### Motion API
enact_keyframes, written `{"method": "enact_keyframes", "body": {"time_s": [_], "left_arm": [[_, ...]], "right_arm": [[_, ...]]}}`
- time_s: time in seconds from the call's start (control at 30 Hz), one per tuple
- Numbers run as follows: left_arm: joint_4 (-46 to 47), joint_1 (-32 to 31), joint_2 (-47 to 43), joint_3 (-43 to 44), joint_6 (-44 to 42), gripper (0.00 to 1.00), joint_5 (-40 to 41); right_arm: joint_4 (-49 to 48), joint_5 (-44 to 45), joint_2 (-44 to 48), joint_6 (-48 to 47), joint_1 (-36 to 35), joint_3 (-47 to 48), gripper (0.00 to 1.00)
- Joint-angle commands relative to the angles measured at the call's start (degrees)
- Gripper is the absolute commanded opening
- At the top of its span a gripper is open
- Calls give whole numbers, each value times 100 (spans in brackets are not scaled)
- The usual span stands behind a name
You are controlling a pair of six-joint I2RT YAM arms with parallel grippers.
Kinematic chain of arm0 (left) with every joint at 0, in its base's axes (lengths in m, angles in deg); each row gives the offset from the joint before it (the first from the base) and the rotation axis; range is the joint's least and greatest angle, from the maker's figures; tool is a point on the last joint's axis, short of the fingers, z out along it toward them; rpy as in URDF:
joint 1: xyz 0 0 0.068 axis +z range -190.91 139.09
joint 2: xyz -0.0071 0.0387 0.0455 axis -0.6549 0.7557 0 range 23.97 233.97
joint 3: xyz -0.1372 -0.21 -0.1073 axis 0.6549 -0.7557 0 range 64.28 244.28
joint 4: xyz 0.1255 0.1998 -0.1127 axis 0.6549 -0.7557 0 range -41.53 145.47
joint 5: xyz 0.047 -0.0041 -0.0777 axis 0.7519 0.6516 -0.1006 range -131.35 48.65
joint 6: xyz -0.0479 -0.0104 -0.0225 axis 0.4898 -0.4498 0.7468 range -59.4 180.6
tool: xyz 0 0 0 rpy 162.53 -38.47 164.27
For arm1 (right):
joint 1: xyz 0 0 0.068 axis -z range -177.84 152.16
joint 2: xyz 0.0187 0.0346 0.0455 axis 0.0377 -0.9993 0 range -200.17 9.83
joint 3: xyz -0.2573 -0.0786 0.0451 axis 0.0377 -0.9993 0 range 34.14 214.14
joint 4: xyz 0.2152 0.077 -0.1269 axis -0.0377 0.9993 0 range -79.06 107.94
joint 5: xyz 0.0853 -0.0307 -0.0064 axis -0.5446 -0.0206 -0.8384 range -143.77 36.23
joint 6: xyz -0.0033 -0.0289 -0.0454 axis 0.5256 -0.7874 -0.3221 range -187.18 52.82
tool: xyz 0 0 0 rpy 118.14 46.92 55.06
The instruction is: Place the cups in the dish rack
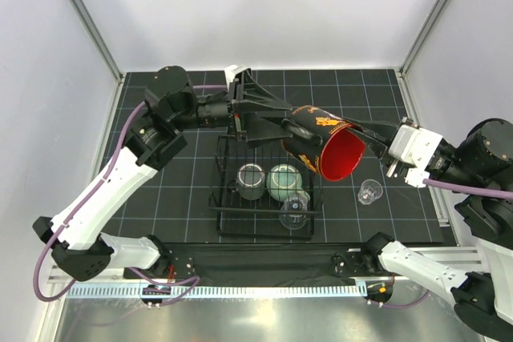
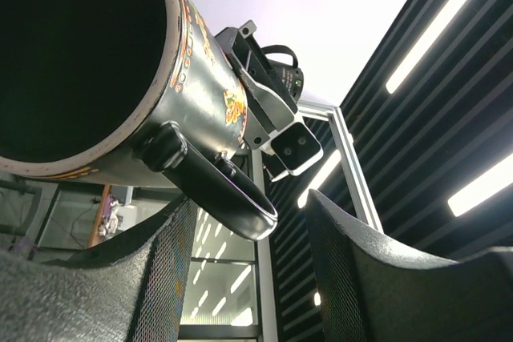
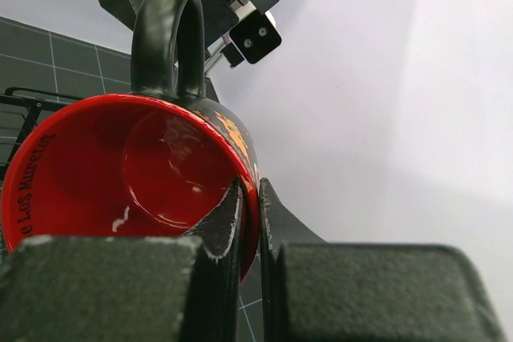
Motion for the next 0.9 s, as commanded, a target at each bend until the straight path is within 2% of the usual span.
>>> {"method": "enact_keyframes", "body": {"time_s": [0.0, 0.2, 0.37, 0.5, 0.63, 0.67, 0.83, 0.87], "left_arm": [[156, -110, 14, -25, 1158, 55, 229], [164, -145, -66, -148, 948, 50, 836], [164, -198, -144, -315, 911, 50, 1372], [164, -207, -189, -350, 912, 46, 1864], [173, -207, -110, -280, 824, 45, 1987], [173, -207, -92, -237, 789, 46, 1988], [243, -215, -162, -288, 447, 64, 2189], [322, -207, -232, -324, 316, 72, 2225]], "right_arm": [[-1080, -79, -20, -126, -20, 332, 4], [-1045, 53, -99, 49, -20, 298, 4], [-1150, 220, -99, 173, -29, 69, 4], [-1151, 334, -187, 199, -29, 60, 4], [-1160, 483, -292, 313, -29, 104, 4], [-1177, 527, -319, 357, -29, 104, 4], [-1247, 904, -258, 542, -29, -44, 4], [-1326, 992, -231, 612, -20, -89, 4]]}}
